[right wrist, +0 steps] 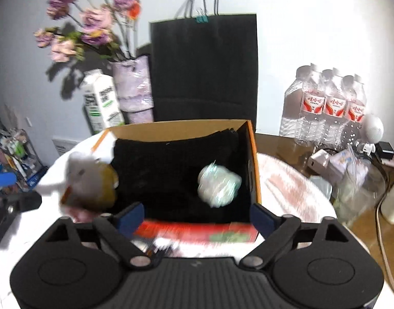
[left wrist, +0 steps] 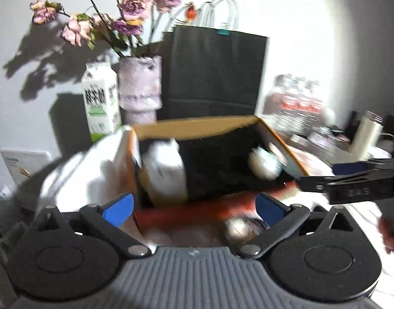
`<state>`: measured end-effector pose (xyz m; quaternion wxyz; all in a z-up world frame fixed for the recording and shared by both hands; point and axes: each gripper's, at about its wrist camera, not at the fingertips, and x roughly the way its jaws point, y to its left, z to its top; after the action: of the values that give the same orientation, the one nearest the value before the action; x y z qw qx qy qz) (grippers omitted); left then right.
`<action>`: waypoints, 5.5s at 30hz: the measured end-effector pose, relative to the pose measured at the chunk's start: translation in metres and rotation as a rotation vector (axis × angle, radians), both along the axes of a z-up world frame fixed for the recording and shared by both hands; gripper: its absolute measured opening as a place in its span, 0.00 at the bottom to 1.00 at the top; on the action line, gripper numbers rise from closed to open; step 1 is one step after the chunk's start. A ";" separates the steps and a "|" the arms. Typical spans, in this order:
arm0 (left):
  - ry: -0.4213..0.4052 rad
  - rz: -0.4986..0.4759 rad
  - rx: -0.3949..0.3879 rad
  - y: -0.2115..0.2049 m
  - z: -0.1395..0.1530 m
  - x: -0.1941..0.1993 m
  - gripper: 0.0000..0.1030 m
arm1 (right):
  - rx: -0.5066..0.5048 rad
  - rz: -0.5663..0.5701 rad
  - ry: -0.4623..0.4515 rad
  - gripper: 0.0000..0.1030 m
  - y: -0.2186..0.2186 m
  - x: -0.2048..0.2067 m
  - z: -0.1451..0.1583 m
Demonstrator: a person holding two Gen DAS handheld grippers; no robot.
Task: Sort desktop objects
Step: 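Withdraw both tools from the box back over the towel, then grasp the navy zip case with the right tool while the left tool grasps the lavender pouch string, then lift both items into the cardboard box and release them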
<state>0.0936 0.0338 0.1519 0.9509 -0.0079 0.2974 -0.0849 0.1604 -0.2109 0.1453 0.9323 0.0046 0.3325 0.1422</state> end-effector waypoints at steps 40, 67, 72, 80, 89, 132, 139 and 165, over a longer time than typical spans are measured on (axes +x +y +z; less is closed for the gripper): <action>0.076 0.075 -0.019 -0.035 -0.111 -0.173 1.00 | 0.089 -0.003 -0.138 0.96 -0.026 -0.249 -0.100; 0.160 0.015 -0.317 -0.038 -0.112 -0.107 0.05 | -0.090 -0.176 -0.200 0.25 -0.044 -0.128 -0.102; 0.158 -0.115 -0.353 -0.034 -0.099 -0.147 0.05 | -0.048 -0.159 -0.215 0.21 -0.052 -0.165 -0.085; 0.240 -0.149 -0.346 -0.005 -0.116 -0.203 0.27 | 0.080 0.001 -0.112 0.20 -0.066 -0.253 -0.084; 0.101 -0.024 -0.148 -0.018 -0.110 -0.178 0.65 | 0.061 -0.060 -0.135 0.45 -0.055 -0.247 -0.095; -0.166 -0.118 -0.129 -0.036 0.086 0.059 0.04 | 0.269 0.007 -0.233 0.23 -0.048 -0.038 0.050; -0.021 -0.034 -0.155 0.007 0.046 0.202 0.04 | 0.227 -0.022 -0.116 0.23 -0.011 0.119 0.046; 0.242 0.074 -0.066 0.042 -0.002 0.230 0.86 | 0.090 -0.126 0.172 0.63 -0.006 0.209 -0.006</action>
<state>0.3239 0.0757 0.1501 0.9099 -0.0604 0.4063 -0.0581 0.3690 -0.2167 0.1392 0.9064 0.0794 0.4035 0.0971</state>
